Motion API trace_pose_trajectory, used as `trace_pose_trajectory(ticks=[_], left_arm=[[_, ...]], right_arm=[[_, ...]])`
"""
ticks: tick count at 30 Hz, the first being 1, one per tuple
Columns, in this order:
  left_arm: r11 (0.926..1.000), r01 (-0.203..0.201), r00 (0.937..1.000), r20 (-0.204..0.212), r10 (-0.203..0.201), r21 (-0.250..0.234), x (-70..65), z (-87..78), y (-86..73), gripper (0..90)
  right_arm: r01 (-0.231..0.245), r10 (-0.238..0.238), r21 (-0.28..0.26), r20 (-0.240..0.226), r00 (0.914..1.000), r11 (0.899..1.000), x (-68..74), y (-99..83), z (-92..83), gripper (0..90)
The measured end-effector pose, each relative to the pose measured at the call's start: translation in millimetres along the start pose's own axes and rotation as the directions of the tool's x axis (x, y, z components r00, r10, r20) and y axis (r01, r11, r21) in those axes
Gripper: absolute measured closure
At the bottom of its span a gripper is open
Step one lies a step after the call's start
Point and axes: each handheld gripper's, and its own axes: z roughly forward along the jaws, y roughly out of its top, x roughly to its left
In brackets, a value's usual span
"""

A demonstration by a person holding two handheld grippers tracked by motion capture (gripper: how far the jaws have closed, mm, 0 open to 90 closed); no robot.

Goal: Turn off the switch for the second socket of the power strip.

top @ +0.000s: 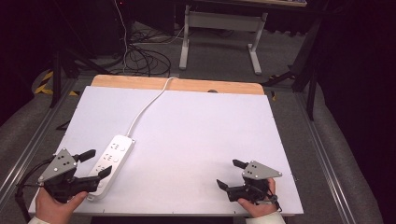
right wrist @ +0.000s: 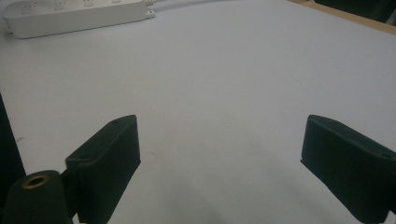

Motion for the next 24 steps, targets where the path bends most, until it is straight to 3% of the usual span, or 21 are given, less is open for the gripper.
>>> trace_pose_trajectory(ticks=[2, 6, 8, 11, 13, 16, 19, 24], left_arm=[[1.0, 0.004, 0.9999, -0.013, -0.004, -0.002, 0.5, 1.3, 2.6, 27.9], [1.0, 0.006, 1.0, 0.001, -0.006, 0.005, 1.2, 5.5, 7.9, 31.9], [0.9992, 0.005, 0.9987, 0.051, -0.007, 0.039, 4.4, 11.3, 15.3, 32.2], [0.9963, 0.006, 0.9916, 0.129, -0.017, 0.086, 9.9, 17.8, 22.5, 32.4], [0.9961, 0.01, 0.9894, 0.144, -0.023, 0.088, 10.7, 19.9, 23.9, 34.5], [0.9955, 0.008, 0.9889, 0.147, -0.022, 0.094, 12.9, 25.2, 27.8, 34.1], [0.9963, 0.005, 0.9948, 0.101, -0.014, 0.086, 14.3, 30.0, 31.4, 31.2], [0.9971, 0.008, 0.9974, 0.071, -0.013, 0.075, 17.1, 34.9, 33.0, 33.9]], right_arm=[[0.0, 0.0, 0.0, -0.003, 1.0, 1.0, -0.1, 0.0, 0.5, 12.0], [0.003, -0.003, 0.0, -0.002, 1.0, 1.0, 0.0, 0.0, -0.1, 12.0], [0.003, -0.003, 0.0, -0.003, 1.0, 1.0, 0.1, 0.0, -0.2, 12.0], [0.005, -0.005, 0.001, -0.001, 1.0, 1.0, 0.1, 0.0, -0.3, 12.0], [0.004, -0.004, 0.0, -0.002, 1.0, 1.0, 0.0, 0.1, -0.1, 12.0], [0.004, -0.004, 0.001, -0.001, 1.0, 1.0, 0.1, 0.1, -0.1, 12.0], [0.004, -0.004, 0.0, -0.002, 1.0, 1.0, -0.1, 0.0, 0.0, 12.0], [0.005, -0.005, -0.001, -0.003, 1.0, 1.0, 0.0, -0.1, -0.2, 12.0]])
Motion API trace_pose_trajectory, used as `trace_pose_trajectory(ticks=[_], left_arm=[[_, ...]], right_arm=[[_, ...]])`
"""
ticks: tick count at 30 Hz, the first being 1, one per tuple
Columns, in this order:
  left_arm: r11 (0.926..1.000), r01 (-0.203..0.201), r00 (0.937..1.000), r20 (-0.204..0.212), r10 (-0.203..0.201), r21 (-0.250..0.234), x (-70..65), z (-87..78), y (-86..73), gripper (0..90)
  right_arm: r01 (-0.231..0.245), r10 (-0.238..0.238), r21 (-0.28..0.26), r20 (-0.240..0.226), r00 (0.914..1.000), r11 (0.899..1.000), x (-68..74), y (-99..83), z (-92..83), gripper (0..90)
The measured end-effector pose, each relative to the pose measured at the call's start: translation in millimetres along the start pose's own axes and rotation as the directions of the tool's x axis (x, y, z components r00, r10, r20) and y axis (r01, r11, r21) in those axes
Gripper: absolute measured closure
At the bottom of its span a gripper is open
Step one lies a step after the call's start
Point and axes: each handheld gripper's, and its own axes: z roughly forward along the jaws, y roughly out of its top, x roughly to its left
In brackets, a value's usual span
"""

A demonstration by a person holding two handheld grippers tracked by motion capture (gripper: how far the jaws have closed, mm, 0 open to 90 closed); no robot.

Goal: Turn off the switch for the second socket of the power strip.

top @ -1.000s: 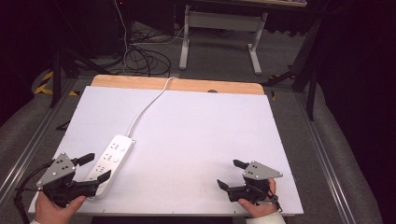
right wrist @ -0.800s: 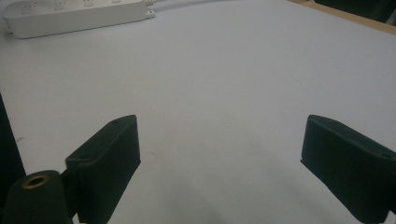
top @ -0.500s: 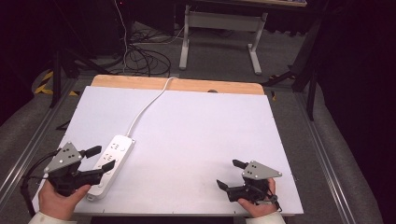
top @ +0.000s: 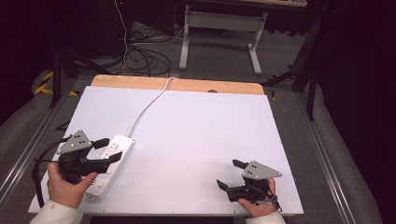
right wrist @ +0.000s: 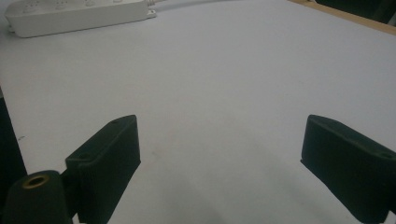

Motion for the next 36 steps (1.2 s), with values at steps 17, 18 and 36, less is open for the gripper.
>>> trace_pose_trajectory(ticks=[17, 18, 36], left_arm=[[0.9959, -0.003, 0.9992, -0.04, 0.007, 0.091, 7.2, 13.1, 3.3, 55.5], [0.9959, -0.003, 0.9992, -0.04, 0.007, 0.091, 7.2, 13.1, 3.3, 60.7], [0.9642, 0.022, 0.9975, -0.071, -0.003, 0.264, 14.5, 28.7, 8.2, 89.9]], right_arm=[[0.002, -0.002, 0.006, -0.004, 1.0, 1.0, 0.2, 0.0, 1.4, 12.0], [0.002, -0.002, 0.006, -0.004, 1.0, 1.0, 0.2, 0.0, 1.4, 12.0], [0.006, -0.006, 0.01, -0.008, 0.9999, 1.0, 0.2, -0.3, 2.6, 12.0]])
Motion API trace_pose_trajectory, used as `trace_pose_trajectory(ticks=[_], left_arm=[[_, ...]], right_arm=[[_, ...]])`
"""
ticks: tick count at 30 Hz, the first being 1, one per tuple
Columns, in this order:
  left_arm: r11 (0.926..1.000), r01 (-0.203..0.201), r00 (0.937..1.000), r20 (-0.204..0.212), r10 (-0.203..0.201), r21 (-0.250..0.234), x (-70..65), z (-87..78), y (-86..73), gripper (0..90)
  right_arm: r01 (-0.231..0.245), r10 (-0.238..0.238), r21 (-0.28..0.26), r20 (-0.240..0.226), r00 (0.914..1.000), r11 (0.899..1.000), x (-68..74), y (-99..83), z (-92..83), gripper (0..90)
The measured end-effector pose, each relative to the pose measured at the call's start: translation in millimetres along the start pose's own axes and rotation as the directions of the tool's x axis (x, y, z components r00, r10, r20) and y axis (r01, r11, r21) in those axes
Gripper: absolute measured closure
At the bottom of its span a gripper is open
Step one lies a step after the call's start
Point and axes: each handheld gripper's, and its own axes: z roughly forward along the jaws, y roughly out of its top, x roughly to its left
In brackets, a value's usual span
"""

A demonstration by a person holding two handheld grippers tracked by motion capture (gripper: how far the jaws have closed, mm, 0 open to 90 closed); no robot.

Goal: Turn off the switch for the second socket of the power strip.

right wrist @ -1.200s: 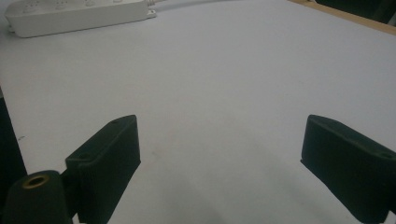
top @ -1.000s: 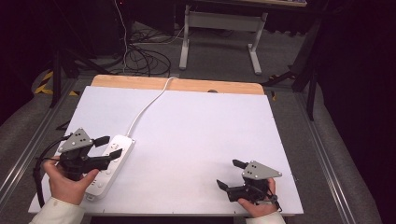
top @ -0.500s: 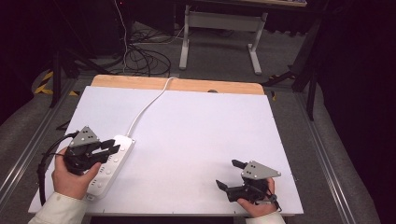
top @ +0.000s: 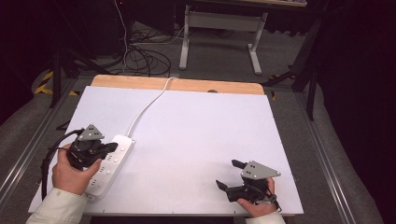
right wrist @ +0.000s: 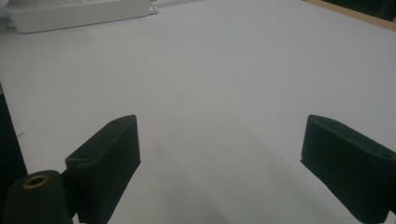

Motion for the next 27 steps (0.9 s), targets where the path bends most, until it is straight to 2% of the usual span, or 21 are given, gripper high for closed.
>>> trace_pose_trajectory(ticks=[1, 3, 5, 8, 11, 12, 13, 15, 21, 26, 27], left_arm=[[1.0, 0.0, 1.0, 0.0, 0.0, 0.0, 0.0, 0.0, 0.0, 89.9], [0.9984, 0.015, 0.9993, 0.033, -0.017, 0.055, 2.5, 5.0, 1.8, 90.0], [0.9976, 0.021, 0.9991, 0.036, -0.023, 0.066, 3.7, 6.6, 2.1, 90.0], [0.9931, 0.032, 0.9979, 0.052, -0.038, 0.113, 6.0, 11.1, 3.0, 89.9], [0.9915, 0.037, 0.9978, 0.05, -0.043, 0.125, 5.6, 12.8, 3.2, 89.9], [0.9881, 0.04, 0.9972, 0.056, -0.048, 0.149, 6.3, 14.7, 3.7, 89.9], [0.9881, 0.04, 0.9972, 0.056, -0.048, 0.149, 6.3, 14.7, 3.7, 89.9], [0.9828, 0.047, 0.9962, 0.065, -0.059, 0.179, 7.8, 16.8, 4.6, 89.9], [0.9776, 0.048, 0.996, 0.065, -0.062, 0.205, 9.1, 18.4, 5.7, 89.9], [0.9652, 0.055, 0.9947, 0.07, -0.075, 0.256, 9.9, 21.0, 6.7, 89.8], [0.96, 0.054, 0.9946, 0.071, -0.076, 0.275, 10.0, 22.4, 7.1, 89.8]], right_arm=[[-0.001, 0.001, 0.001, -0.001, 1.0, 1.0, 0.2, 0.0, 0.1, 12.0], [0.0, 0.0, 0.001, -0.002, 1.0, 1.0, 0.2, 0.0, 0.1, 12.0], [0.001, -0.001, 0.002, -0.002, 1.0, 1.0, 0.0, -0.1, 0.3, 12.0], [0.002, -0.002, 0.003, -0.003, 1.0, 1.0, 0.1, -0.1, 0.5, 12.0], [0.004, -0.004, 0.006, -0.002, 1.0, 1.0, 0.3, -0.1, 0.6, 12.0], [0.005, -0.005, 0.005, -0.003, 1.0, 1.0, 0.4, -0.1, 0.7, 12.0], [0.005, -0.005, 0.005, -0.003, 1.0, 1.0, 0.4, -0.1, 0.7, 12.0], [0.007, -0.007, 0.008, -0.003, 1.0, 1.0, 0.6, -0.1, 0.8, 12.0], [0.008, -0.008, 0.01, -0.002, 1.0, 1.0, 0.6, -0.1, 1.0, 12.0], [0.009, -0.008, 0.01, 0.0, 1.0, 1.0, 0.6, -0.1, 0.9, 12.0], [0.009, -0.009, 0.01, 0.0, 1.0, 1.0, 0.6, -0.1, 1.0, 11.9]])
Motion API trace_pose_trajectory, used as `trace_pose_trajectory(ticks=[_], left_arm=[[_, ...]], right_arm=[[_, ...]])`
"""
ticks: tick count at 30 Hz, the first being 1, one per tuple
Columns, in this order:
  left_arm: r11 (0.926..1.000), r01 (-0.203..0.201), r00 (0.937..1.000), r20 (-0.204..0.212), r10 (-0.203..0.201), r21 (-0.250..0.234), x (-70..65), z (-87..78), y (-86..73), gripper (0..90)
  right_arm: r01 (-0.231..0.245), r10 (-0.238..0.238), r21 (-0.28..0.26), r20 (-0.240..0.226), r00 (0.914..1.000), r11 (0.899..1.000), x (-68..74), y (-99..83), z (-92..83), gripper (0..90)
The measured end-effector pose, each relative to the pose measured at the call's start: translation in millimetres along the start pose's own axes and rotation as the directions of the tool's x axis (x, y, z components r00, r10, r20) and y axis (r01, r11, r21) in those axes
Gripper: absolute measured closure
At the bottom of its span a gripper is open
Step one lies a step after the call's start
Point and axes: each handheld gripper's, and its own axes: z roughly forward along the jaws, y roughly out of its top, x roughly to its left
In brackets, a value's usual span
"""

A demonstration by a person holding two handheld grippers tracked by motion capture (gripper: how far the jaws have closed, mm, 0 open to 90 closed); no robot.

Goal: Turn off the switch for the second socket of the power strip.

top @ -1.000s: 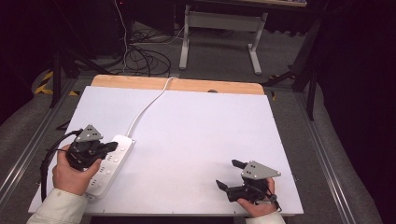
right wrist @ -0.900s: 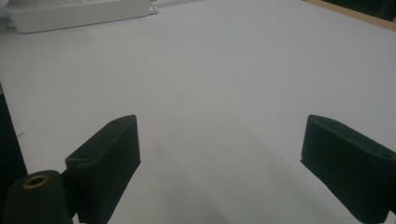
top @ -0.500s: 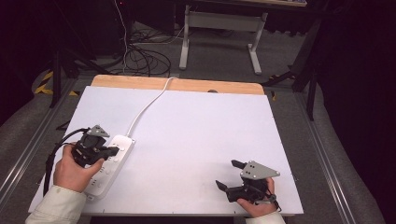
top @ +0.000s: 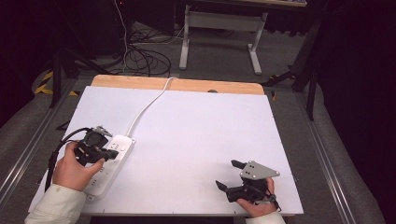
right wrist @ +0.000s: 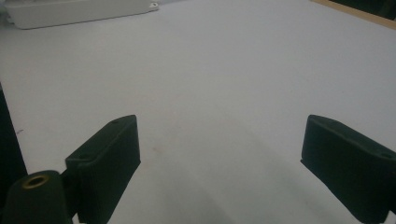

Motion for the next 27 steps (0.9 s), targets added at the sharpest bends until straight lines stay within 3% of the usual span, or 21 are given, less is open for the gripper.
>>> trace_pose_trajectory(ticks=[11, 27], left_arm=[[0.999, -0.012, 0.9998, -0.015, 0.013, 0.043, -2.3, 6.5, 3.2, 89.9], [0.9987, -0.032, 0.9975, -0.061, 0.034, 0.04, -4.0, 11.3, 2.7, 89.9]], right_arm=[[0.001, -0.001, 0.0, -0.002, 1.0, 1.0, 0.3, 0.0, 0.3, 11.9], [0.002, -0.001, 0.003, -0.003, 1.0, 1.0, 0.0, -0.1, 0.6, 11.5]])
